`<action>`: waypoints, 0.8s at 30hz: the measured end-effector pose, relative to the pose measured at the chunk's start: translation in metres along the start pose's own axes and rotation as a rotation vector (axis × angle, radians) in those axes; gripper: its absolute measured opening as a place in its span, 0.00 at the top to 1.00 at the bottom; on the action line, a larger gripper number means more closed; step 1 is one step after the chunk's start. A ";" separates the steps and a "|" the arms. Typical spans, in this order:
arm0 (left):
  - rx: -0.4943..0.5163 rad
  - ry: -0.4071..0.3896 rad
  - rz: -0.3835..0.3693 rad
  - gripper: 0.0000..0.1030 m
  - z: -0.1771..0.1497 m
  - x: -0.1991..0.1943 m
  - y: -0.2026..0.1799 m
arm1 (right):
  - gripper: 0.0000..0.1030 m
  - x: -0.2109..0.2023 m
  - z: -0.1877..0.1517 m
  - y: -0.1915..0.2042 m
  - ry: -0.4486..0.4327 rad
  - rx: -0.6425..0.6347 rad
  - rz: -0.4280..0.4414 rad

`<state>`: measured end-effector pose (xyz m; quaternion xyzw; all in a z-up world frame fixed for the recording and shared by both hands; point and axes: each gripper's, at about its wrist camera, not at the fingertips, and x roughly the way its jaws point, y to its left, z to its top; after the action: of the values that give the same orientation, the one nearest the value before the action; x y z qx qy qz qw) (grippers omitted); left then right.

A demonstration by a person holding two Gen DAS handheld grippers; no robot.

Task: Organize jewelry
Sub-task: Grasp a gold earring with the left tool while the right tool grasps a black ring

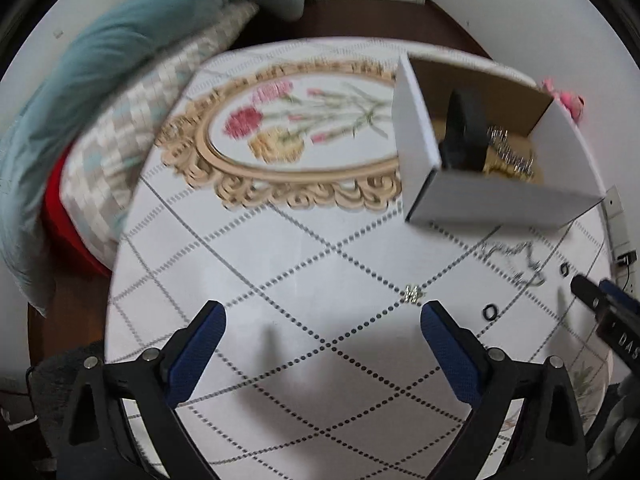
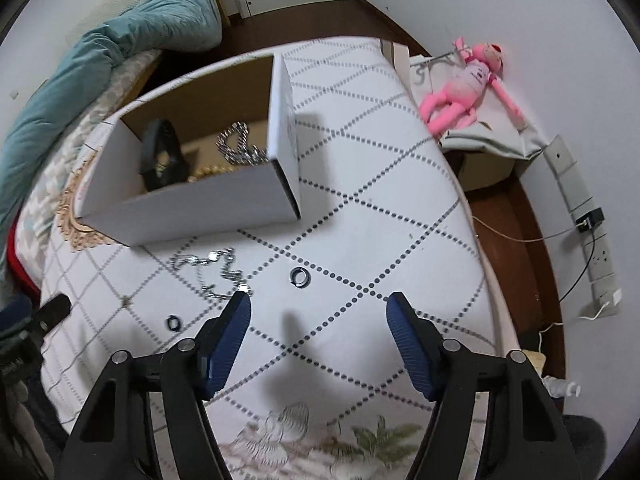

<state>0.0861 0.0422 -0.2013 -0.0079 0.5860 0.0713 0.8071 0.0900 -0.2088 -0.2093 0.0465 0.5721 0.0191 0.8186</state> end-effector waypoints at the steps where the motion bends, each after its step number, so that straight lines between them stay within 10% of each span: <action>1: 0.004 0.007 0.003 0.04 -0.001 0.004 -0.001 | 0.39 0.003 0.000 0.001 -0.004 -0.003 -0.004; 9: 0.029 0.028 -0.021 0.04 -0.008 0.017 -0.006 | 0.57 0.023 0.000 0.018 -0.019 -0.081 -0.047; 12: 0.037 0.026 -0.036 0.04 -0.008 0.017 -0.012 | 0.87 0.023 0.002 0.019 -0.040 -0.093 -0.071; 16: 0.059 0.023 -0.059 0.13 -0.008 0.017 -0.022 | 1.00 0.022 0.004 0.016 -0.027 -0.085 -0.065; 24: 0.087 0.035 -0.094 0.36 -0.010 0.021 -0.040 | 1.00 0.008 -0.005 0.004 -0.016 -0.028 -0.023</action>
<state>0.0881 0.0035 -0.2275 -0.0016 0.6016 0.0078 0.7987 0.0881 -0.2036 -0.2180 0.0285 0.5658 0.0173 0.8239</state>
